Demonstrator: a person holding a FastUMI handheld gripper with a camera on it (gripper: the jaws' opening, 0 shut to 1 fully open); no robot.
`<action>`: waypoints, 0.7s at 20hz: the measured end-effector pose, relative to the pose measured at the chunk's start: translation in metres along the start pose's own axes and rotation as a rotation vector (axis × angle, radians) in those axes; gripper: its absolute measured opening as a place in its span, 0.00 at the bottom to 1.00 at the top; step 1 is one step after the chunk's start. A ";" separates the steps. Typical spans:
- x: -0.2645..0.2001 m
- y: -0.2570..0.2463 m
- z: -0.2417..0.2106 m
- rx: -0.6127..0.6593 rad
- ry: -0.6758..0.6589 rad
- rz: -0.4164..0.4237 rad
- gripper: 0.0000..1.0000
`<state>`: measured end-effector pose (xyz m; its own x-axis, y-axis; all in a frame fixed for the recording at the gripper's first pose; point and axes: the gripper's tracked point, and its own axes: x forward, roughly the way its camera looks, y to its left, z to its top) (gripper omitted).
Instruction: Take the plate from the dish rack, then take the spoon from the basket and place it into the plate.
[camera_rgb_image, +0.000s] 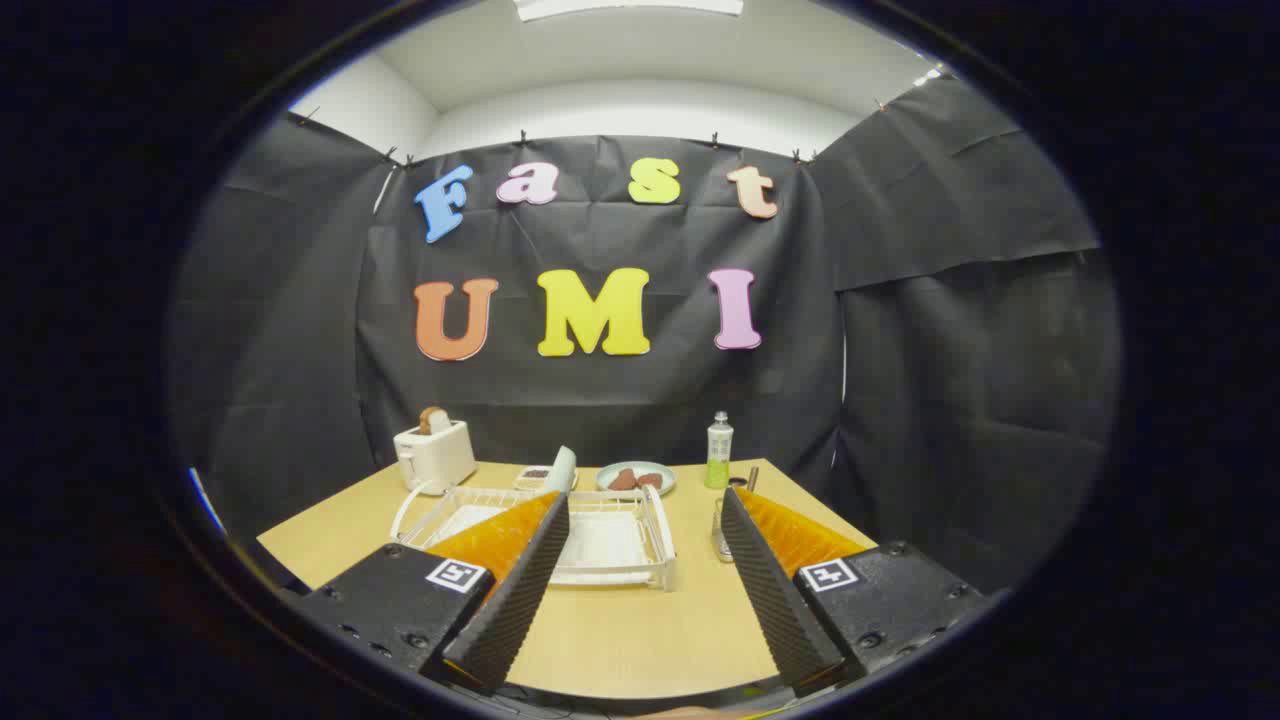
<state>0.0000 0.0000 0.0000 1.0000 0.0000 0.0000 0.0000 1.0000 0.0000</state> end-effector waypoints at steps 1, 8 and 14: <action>0.000 -0.001 0.000 0.000 0.001 -0.001 0.98; 0.001 -0.004 -0.002 0.006 0.003 -0.008 0.99; 0.006 -0.006 -0.004 0.023 0.022 -0.008 0.99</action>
<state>0.0056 -0.0056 -0.0040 0.9997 -0.0080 -0.0220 0.0085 0.9997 0.0225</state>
